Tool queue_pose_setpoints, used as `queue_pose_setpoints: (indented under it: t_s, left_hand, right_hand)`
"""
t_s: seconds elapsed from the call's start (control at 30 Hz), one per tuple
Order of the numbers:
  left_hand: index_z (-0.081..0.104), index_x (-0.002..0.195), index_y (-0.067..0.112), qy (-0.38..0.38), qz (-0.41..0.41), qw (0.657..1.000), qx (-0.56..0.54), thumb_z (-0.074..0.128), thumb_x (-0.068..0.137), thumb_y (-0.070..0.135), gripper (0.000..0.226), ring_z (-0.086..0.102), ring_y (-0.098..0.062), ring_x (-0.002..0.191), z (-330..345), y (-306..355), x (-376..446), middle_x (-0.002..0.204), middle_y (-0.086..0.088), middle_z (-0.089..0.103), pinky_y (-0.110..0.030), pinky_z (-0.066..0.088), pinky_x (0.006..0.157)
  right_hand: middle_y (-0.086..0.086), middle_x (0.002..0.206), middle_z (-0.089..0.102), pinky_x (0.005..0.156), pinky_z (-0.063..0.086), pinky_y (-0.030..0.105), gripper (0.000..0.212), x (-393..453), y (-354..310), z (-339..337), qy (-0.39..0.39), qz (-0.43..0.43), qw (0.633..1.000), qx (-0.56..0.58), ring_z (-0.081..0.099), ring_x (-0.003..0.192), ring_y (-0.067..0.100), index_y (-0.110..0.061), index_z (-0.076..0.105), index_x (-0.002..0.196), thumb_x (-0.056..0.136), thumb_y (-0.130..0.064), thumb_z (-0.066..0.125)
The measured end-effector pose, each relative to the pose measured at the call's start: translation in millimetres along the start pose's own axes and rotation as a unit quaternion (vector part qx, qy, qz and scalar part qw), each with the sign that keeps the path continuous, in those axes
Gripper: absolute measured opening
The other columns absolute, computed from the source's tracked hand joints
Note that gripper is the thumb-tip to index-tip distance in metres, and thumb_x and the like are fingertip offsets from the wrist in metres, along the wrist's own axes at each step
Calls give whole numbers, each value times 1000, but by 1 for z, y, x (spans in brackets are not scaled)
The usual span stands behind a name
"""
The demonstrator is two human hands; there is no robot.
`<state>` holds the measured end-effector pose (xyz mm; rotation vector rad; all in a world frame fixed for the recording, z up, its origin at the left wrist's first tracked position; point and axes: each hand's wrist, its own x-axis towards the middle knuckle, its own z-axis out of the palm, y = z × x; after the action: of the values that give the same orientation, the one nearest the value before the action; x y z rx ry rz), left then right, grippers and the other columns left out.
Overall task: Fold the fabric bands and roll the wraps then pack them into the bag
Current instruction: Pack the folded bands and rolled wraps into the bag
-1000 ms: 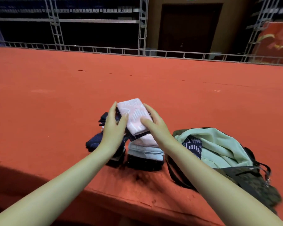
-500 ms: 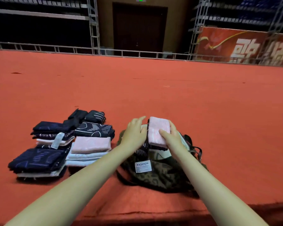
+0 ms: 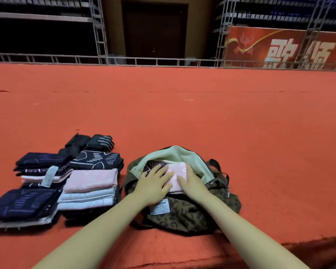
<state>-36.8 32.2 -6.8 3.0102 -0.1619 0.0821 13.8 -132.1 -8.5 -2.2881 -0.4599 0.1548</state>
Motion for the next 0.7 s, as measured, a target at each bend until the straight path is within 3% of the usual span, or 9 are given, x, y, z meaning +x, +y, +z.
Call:
queue_pose_setpoints:
  t_s: [0.1,0.17,0.23,0.33,0.47,0.7]
  left_hand:
    - [20,146,40,-24,-16,999,20,21,100,45,47,8,-14,144,5,3,0,158,11,9,-47,9,115]
    - [21,146,41,-22,-16,999,19,21,100,45,46,11,-15,144,5,4,0,157,12,12,-47,10,114]
    - [24,145,42,-26,-13,999,23,18,98,48,47,14,-17,142,5,8,-1,156,12,15,-47,12,114]
    - [28,142,42,-20,-11,999,33,1,83,57,67,24,-20,137,4,18,-7,154,12,23,-46,22,109]
    - [32,142,38,-23,-18,998,49,25,97,47,47,30,-25,129,4,34,-16,152,10,26,-45,32,100]
    - [39,138,39,-38,-30,998,29,31,96,46,43,31,-28,127,-6,39,-13,148,9,33,-46,30,100]
  right_hand:
    - [4,114,65,77,42,33,58,-33,16,-25,8,-83,972,-220,58,107,26,-23,24,147,95,-45,40]
    - [1,102,68,74,40,32,58,-57,30,-37,17,-109,954,-279,60,101,23,-28,34,143,92,-54,42]
    - [-2,105,67,80,40,32,55,-73,38,-43,26,-118,950,-288,58,104,21,-30,43,137,89,-58,44]
    - [-4,109,67,85,41,31,58,-85,48,-51,55,-138,946,-288,57,103,21,-32,55,126,83,-65,35]
    - [-5,96,72,75,47,30,51,-88,65,-76,81,-187,930,-305,63,86,23,-27,67,110,83,-61,38]
    - [-10,81,69,69,44,29,34,-97,59,-84,58,-246,933,-257,63,78,14,-28,72,98,88,-50,49]
